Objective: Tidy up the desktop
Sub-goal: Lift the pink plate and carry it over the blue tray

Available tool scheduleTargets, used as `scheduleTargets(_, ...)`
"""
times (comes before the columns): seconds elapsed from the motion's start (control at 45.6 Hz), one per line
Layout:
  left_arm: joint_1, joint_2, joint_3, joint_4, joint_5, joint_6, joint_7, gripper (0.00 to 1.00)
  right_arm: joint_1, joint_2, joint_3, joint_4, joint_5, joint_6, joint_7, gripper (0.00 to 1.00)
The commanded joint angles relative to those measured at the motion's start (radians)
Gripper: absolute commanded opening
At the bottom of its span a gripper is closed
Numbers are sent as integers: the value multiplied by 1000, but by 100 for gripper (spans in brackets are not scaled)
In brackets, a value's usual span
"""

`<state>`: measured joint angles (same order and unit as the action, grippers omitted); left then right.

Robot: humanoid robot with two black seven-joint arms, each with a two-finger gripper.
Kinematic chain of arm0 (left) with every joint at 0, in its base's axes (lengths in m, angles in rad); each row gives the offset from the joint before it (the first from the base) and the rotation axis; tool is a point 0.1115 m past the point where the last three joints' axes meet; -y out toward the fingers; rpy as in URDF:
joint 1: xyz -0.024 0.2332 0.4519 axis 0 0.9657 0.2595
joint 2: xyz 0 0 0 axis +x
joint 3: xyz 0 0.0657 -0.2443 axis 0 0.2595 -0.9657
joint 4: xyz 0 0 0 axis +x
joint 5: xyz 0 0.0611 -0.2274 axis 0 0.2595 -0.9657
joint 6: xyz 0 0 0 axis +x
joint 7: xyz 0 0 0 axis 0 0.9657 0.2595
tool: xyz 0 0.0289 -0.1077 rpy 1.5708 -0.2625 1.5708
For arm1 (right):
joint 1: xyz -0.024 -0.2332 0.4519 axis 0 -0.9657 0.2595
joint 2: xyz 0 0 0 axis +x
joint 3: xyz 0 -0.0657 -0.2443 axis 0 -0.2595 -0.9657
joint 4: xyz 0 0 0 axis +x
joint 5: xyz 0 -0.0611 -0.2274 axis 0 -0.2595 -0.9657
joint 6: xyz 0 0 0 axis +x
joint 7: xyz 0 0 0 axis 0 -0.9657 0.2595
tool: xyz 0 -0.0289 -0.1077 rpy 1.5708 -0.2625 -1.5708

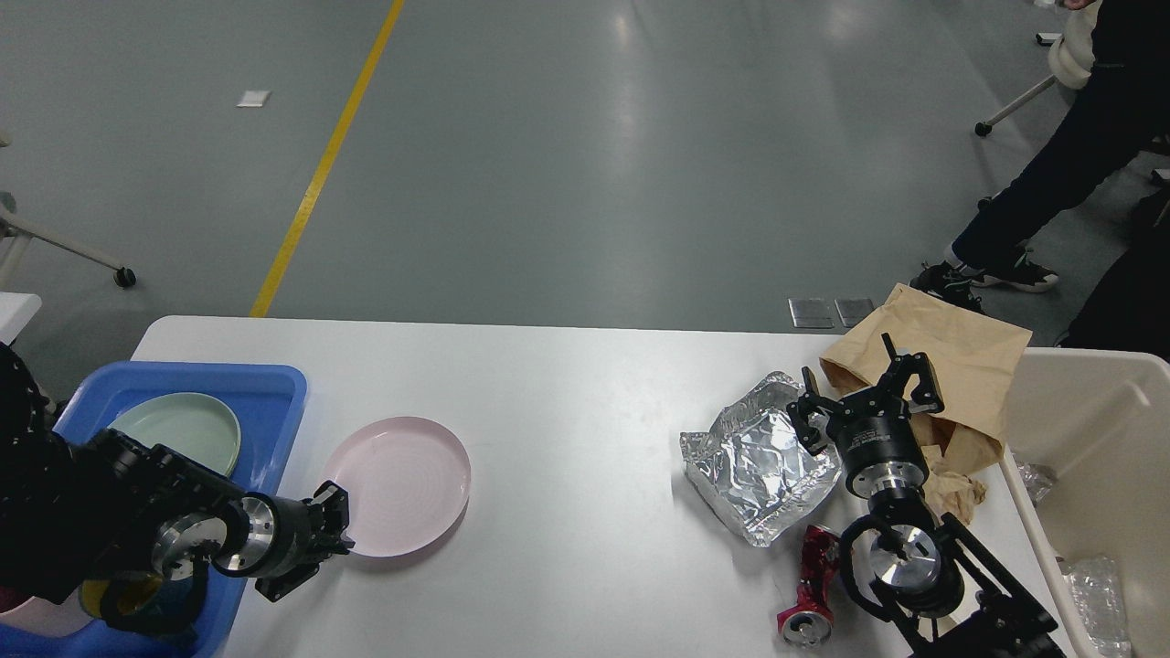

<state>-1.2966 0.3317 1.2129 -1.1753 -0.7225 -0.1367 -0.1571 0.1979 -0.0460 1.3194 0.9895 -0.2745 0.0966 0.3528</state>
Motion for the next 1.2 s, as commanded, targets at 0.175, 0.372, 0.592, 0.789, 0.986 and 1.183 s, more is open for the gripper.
scheduleTargets(0.175,-386,36,201,-282,22,-73,7,0,0,0,0,0,0,0,0,100)
scheduleTargets(0.372,-702,46,349,-428,22,-296,8,0,0,0,1,0,0,0,0,100)
scheduleTargets(0.592,-949,-8,441,-541,23,-429,10,0,-2,0,0,0,0,0,0,100)
scheduleTargets(0.789,-981,-13,505,-537,25,-454,5,0,0,0,0,1,0,0,0,100)
scheduleTargets(0.986,-867,156,548,-388,75,-465,19,0,0,0,0,1,0,0,0,100)
scheduleTargets(1.183,-629,403,429,-42,124,-465,214,0,-2,0,0,1,0,0,0,100)
